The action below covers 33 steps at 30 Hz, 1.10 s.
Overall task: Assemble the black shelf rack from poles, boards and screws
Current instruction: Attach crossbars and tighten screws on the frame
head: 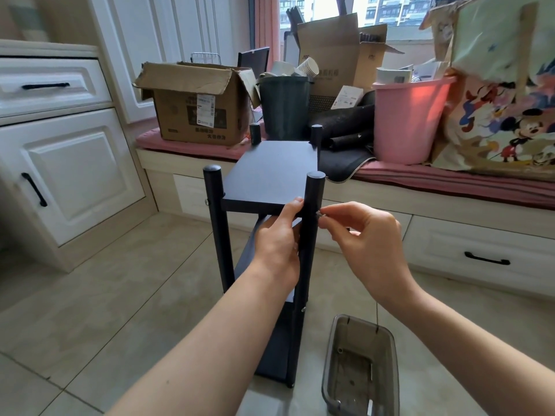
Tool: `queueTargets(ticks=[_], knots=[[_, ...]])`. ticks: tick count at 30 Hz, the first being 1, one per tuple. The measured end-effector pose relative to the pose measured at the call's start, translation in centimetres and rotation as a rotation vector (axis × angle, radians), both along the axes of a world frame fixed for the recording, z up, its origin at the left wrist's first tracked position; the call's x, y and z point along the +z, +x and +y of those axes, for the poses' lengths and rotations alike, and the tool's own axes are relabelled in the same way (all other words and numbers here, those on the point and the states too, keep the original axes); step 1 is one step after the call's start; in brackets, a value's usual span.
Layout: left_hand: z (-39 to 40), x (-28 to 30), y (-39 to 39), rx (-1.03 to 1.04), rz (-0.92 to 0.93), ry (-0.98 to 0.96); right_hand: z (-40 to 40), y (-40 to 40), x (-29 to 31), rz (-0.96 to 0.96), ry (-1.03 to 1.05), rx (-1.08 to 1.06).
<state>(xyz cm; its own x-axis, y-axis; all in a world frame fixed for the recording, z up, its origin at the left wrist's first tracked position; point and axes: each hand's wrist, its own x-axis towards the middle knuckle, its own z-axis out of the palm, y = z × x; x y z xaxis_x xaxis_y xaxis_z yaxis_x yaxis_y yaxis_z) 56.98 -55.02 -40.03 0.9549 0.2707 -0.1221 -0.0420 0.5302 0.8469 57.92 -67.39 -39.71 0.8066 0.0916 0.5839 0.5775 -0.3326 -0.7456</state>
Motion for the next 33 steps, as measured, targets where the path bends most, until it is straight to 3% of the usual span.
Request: queueTargets(ticks=[19, 27, 33], knots=[[-0.04, -0.23, 0.18, -0.005, -0.010, -0.010, -0.12, 0.01, 0.19, 0.077, 0.067, 0.069], [-0.11, -0.30, 0.14, 0.003, -0.016, -0.021, 0.05, -0.05, 0.41, 0.046, 0.017, 0.013], [-0.20, -0.31, 0.18, 0.014, -0.002, -0.028, 0.46, -0.06, 0.53, -0.085, -0.112, -0.062]])
